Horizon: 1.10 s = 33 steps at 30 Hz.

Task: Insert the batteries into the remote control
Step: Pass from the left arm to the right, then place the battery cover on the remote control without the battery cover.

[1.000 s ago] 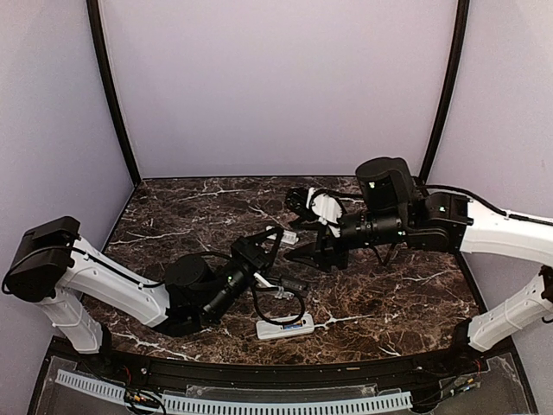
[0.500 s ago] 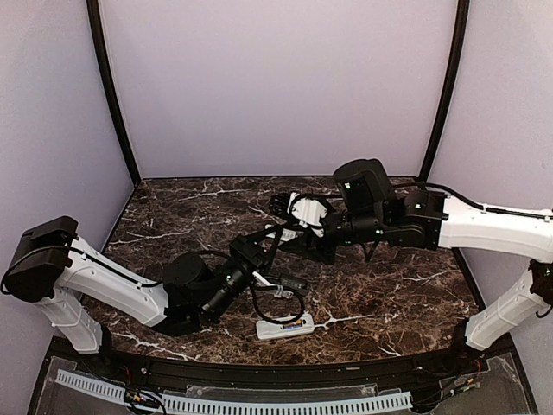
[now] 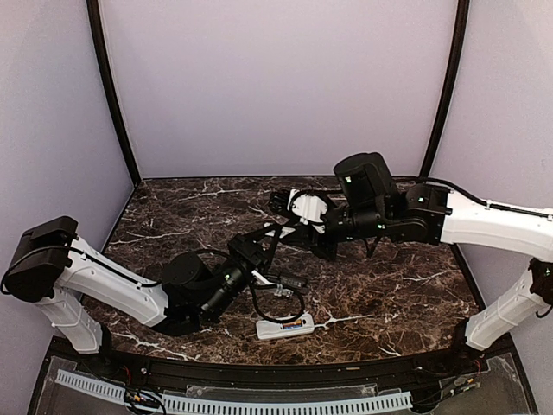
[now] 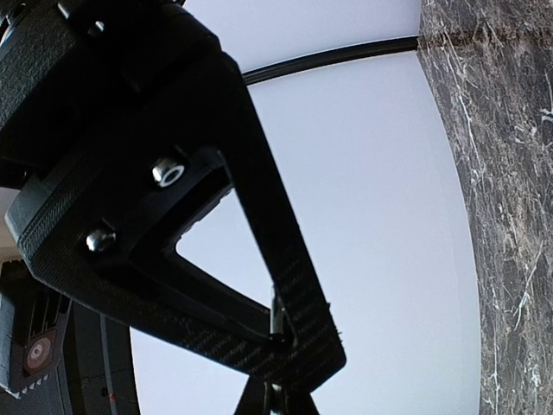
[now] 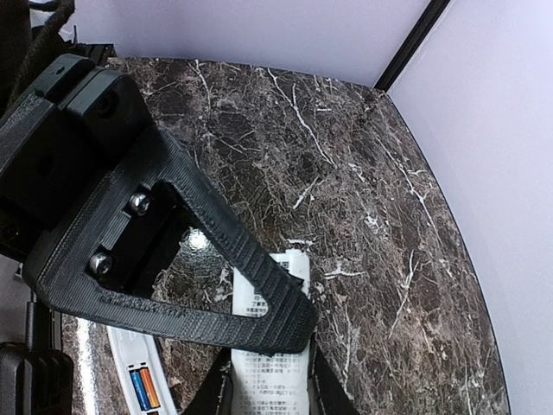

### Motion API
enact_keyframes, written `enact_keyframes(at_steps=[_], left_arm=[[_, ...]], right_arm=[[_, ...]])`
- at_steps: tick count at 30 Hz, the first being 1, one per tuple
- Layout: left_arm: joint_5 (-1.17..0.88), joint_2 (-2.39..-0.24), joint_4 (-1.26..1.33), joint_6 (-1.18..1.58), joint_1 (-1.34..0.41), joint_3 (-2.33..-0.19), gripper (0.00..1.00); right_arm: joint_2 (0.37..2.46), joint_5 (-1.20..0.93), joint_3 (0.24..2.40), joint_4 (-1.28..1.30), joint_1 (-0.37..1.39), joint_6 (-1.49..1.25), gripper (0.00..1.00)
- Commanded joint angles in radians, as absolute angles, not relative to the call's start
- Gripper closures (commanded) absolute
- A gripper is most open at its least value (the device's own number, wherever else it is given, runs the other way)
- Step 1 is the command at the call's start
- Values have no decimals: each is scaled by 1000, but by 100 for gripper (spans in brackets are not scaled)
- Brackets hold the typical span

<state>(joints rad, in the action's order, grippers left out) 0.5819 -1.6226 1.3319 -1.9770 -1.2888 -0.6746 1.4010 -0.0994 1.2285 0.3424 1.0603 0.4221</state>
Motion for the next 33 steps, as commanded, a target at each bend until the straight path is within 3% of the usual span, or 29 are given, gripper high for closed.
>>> enact_keyframes(at_steps=[1,3,4,6,9,13,16,17,19,21,24,29,33], left_arm=[[588,-1596,1616,-1943,-1295,-667,100],[609,-1598,1607,-1912,-1295,-672,86],[617,-1596,1587,-1890,-1295,-672,71],[642,-1588,1530,-1849,-1295,-663,54],[671,-1564,1447,-1773,-1295,-645,37],[694,-1494,1257,-1615,-1301,-641,24],[662,-1351,767,-1244,-1307,-675,21],[628,-1310,473,-1116,-1305,-722,20],[408,-1202,106,-732,-1261,-797,20],[179,-1125,-41,-446,-1183,-814,20],[26,-1067,-94,-152,-1103,-772,20],[75,-1123,-40,382,-1040,-686,22],[47,-1169,12,550,-1041,-600,27]], right_arm=[[1407,-129,1262,369,1058,459,93],[1406,-140,1259,389,1054,463,95],[1406,-146,1256,397,1049,462,95],[1398,-161,1242,400,1038,457,96],[1389,-180,1220,394,1024,447,97],[1379,-187,1200,407,1003,431,97],[1370,-202,1155,437,970,425,98],[1365,-218,1138,446,957,422,98],[1356,-246,1100,456,940,416,98],[1345,-284,1056,454,937,420,99],[1356,-352,994,443,939,453,99],[1455,-360,991,496,973,487,98],[1544,-356,1021,554,1034,509,97]])
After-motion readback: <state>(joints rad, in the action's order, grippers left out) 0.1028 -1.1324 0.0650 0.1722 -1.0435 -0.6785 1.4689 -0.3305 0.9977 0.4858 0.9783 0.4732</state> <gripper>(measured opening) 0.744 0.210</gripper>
